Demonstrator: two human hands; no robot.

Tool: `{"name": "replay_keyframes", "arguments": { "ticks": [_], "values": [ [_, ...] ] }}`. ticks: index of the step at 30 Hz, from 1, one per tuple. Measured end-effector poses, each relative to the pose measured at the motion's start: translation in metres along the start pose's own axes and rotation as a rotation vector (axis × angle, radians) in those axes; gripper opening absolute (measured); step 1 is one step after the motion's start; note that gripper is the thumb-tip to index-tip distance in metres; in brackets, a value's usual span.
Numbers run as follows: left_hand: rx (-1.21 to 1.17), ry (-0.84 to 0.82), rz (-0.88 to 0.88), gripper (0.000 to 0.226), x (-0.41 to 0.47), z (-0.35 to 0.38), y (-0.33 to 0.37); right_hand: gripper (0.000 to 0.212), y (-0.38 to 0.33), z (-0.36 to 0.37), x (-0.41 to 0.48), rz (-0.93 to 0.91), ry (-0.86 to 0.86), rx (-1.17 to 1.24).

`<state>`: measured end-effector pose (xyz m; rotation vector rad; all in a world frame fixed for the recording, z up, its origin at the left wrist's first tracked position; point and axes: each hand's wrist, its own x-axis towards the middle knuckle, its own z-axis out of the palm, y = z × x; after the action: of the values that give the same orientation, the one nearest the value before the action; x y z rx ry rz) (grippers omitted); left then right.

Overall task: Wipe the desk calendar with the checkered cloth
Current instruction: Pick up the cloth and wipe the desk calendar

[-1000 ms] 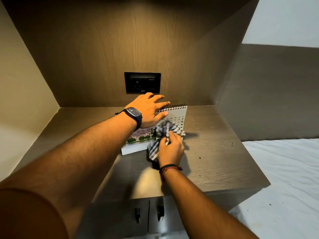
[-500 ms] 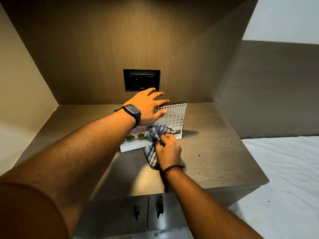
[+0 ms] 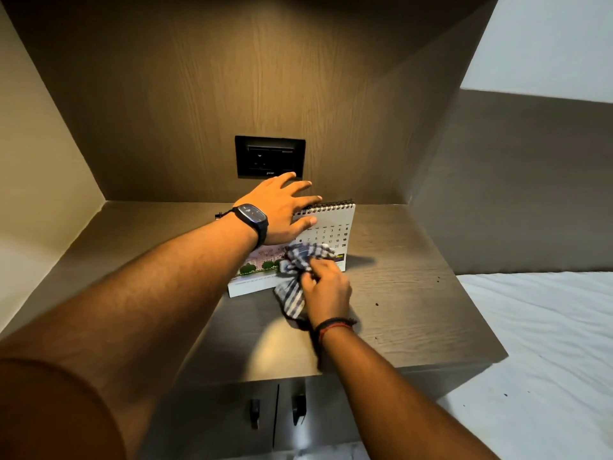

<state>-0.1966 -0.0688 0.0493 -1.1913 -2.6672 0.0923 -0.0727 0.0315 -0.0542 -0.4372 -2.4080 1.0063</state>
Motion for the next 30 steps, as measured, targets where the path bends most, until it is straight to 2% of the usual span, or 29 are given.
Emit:
{"name": "replay_keyframes", "arguments": {
  "ticks": [3,5,7,10,11,15,17,20,22,24,25,27,30],
  "values": [
    [0.004,-0.006,-0.008,0.062,-0.001,-0.001,0.002,0.028,0.002,-0.006,0.020,0.361,0.190,0.134],
    [0.007,-0.011,-0.016,0.062,-0.001,-0.001,0.002,0.026,-0.006,-0.005,0.027,0.451,0.204,0.184],
    [0.005,-0.008,-0.012,0.062,0.000,-0.001,0.002,0.023,-0.013,-0.002,0.022,0.374,0.190,0.175],
    [-0.004,0.002,-0.003,0.061,0.000,0.001,0.001,0.023,-0.011,-0.001,0.001,0.095,0.011,0.118],
    [-0.002,0.005,-0.002,0.061,0.000,0.001,0.001,0.026,-0.007,-0.003,0.000,0.063,-0.010,0.102],
    [0.014,0.002,-0.007,0.062,0.000,0.001,0.001,0.027,-0.011,-0.005,0.014,0.315,0.221,0.154],
    [0.017,-0.007,-0.008,0.061,0.000,0.001,0.001,0.025,-0.019,0.001,0.014,0.333,0.254,0.159],
    [0.004,0.016,0.005,0.059,0.001,0.000,0.002,0.020,-0.021,0.006,0.004,0.139,0.133,0.176],
    [-0.004,0.030,0.015,0.058,0.001,0.000,0.001,0.009,-0.021,0.007,-0.003,-0.064,-0.072,0.131],
    [-0.006,0.014,0.015,0.060,0.002,0.001,0.000,0.011,-0.027,0.010,-0.007,-0.252,-0.338,0.021],
    [-0.011,0.003,0.011,0.061,0.003,0.001,0.000,0.011,-0.029,0.011,-0.009,-0.319,-0.418,-0.015],
    [-0.027,-0.010,0.000,0.066,0.003,0.001,-0.001,0.010,-0.031,0.010,-0.012,-0.327,-0.426,0.019],
    [-0.061,-0.004,-0.012,0.080,0.000,0.000,0.000,0.010,-0.020,-0.008,-0.011,-0.209,-0.263,0.154]
  ]
}}
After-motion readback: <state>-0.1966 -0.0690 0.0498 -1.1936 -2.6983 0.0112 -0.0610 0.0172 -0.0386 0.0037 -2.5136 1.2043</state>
